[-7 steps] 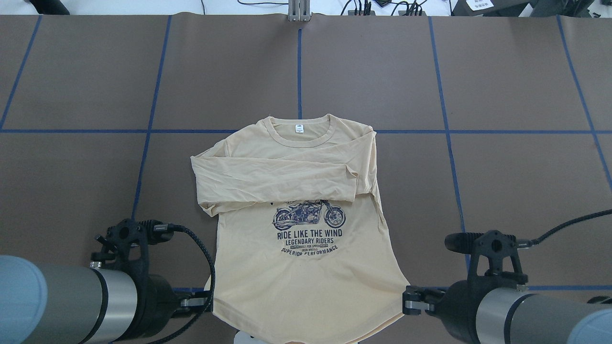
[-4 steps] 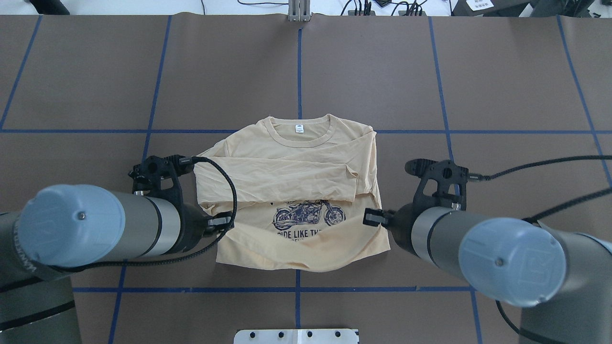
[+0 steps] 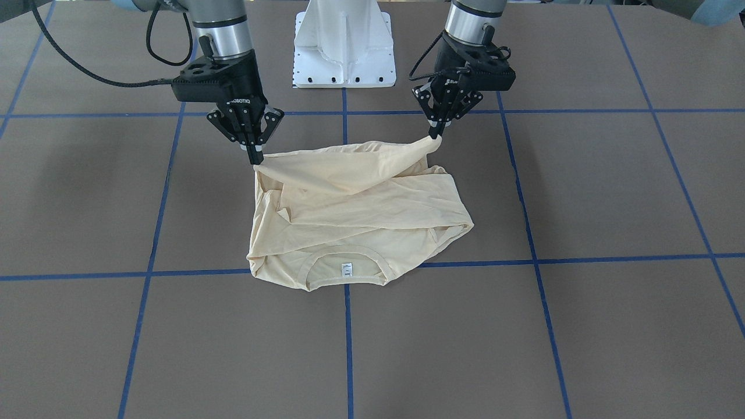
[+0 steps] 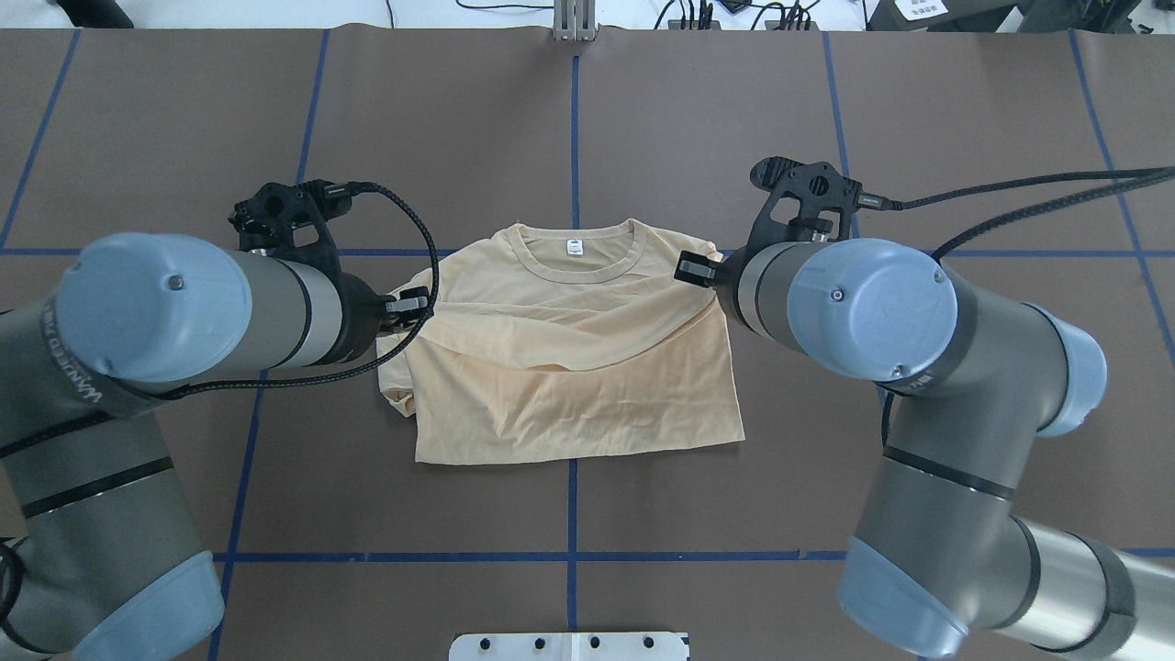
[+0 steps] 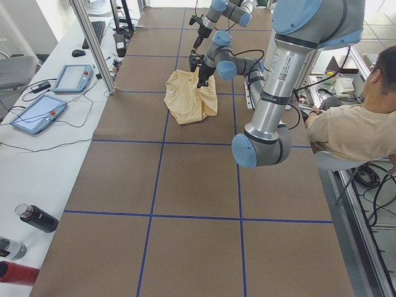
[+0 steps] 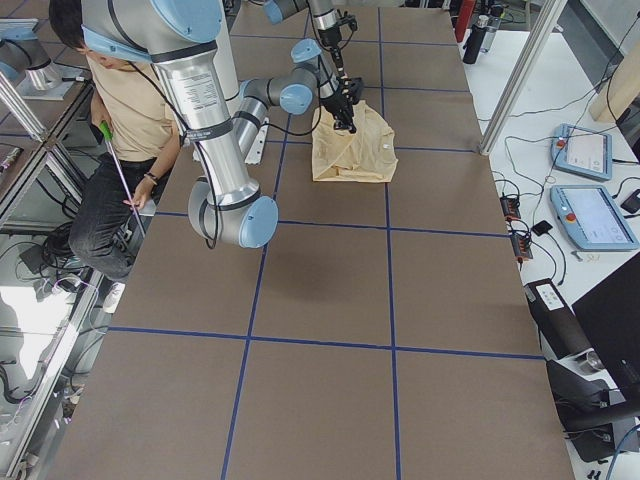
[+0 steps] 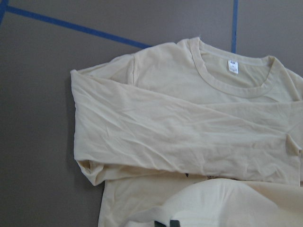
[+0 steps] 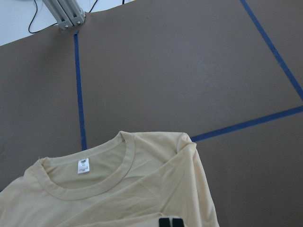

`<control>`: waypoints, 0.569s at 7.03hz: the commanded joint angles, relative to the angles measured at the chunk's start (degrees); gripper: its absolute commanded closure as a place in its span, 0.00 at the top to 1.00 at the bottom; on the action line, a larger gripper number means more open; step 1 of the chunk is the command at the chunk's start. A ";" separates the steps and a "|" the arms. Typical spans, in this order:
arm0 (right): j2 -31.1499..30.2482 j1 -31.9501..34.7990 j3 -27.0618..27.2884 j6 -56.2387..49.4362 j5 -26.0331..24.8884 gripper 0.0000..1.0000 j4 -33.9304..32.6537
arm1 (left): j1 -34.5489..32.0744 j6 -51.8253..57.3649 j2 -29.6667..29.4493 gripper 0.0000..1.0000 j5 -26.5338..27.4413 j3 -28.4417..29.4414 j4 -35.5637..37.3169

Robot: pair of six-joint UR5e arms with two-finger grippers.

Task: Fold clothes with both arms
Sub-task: 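Release the hem and raise both grippers away from the shirt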

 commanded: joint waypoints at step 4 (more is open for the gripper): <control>8.14 3.98 -24.66 -1.97 0.76 0.00 13.13 | -4.51 7.62 -4.27 0.00 1.60 25.50 -16.78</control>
